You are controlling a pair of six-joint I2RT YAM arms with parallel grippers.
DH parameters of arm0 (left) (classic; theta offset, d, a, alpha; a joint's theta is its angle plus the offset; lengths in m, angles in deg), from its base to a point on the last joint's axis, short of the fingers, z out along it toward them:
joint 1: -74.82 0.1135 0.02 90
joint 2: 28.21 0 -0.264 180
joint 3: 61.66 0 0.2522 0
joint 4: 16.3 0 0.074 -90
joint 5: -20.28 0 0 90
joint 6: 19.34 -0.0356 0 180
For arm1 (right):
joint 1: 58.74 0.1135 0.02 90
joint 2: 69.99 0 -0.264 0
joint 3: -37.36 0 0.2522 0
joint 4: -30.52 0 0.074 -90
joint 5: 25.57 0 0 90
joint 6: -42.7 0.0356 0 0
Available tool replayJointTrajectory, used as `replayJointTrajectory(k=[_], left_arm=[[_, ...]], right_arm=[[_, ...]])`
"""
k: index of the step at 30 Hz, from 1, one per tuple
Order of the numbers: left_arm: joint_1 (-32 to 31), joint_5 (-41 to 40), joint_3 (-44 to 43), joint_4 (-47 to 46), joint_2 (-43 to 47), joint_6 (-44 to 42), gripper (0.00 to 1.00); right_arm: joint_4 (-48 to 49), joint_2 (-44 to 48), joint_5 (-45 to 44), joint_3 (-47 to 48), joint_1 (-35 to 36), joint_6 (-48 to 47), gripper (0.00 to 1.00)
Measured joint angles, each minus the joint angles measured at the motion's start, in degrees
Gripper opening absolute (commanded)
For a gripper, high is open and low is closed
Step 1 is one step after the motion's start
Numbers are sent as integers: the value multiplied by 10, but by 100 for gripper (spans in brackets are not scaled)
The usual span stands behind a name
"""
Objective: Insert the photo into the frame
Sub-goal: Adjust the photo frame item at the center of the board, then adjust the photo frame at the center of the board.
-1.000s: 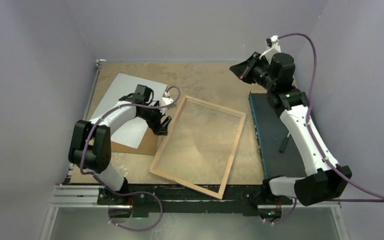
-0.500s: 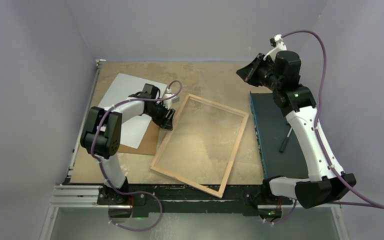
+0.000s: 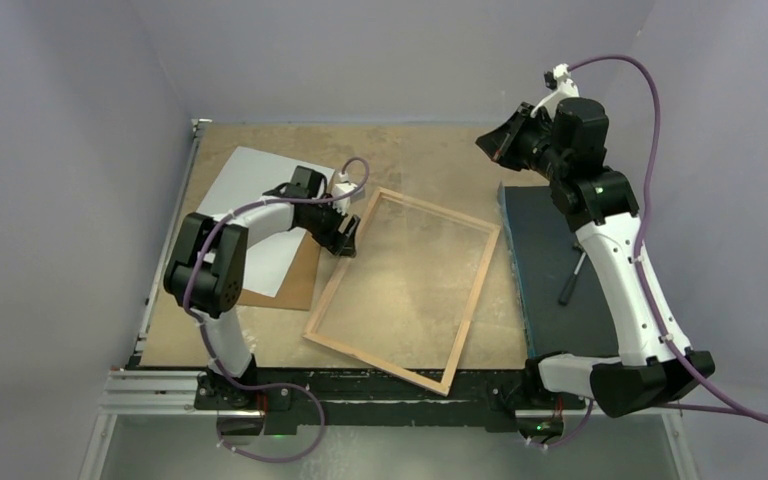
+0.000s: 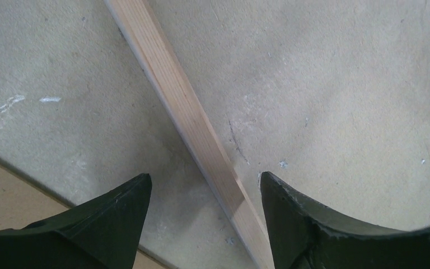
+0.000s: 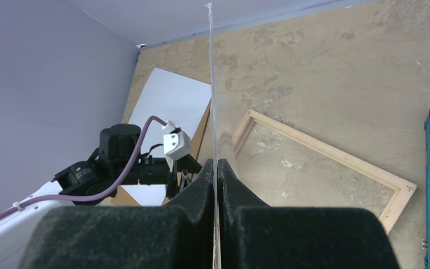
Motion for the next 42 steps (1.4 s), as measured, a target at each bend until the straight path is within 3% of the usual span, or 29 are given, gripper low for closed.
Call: replayJointTrajectory(k=[12, 18, 31, 42], left_arm=[[-24, -66, -14, -64, -34, 77, 8], [-18, -113, -11, -94, -33, 141, 0], [47, -116, 22, -168, -28, 271, 0], [57, -103, 32, -124, -2, 309, 48]], right_arm=[[-2, -2, 2, 0, 0, -2, 0], [36, -25, 15, 0, 0, 7, 0], [132, -91, 38, -5, 8, 49, 0], [170, -117, 47, 1, 68, 84, 0]])
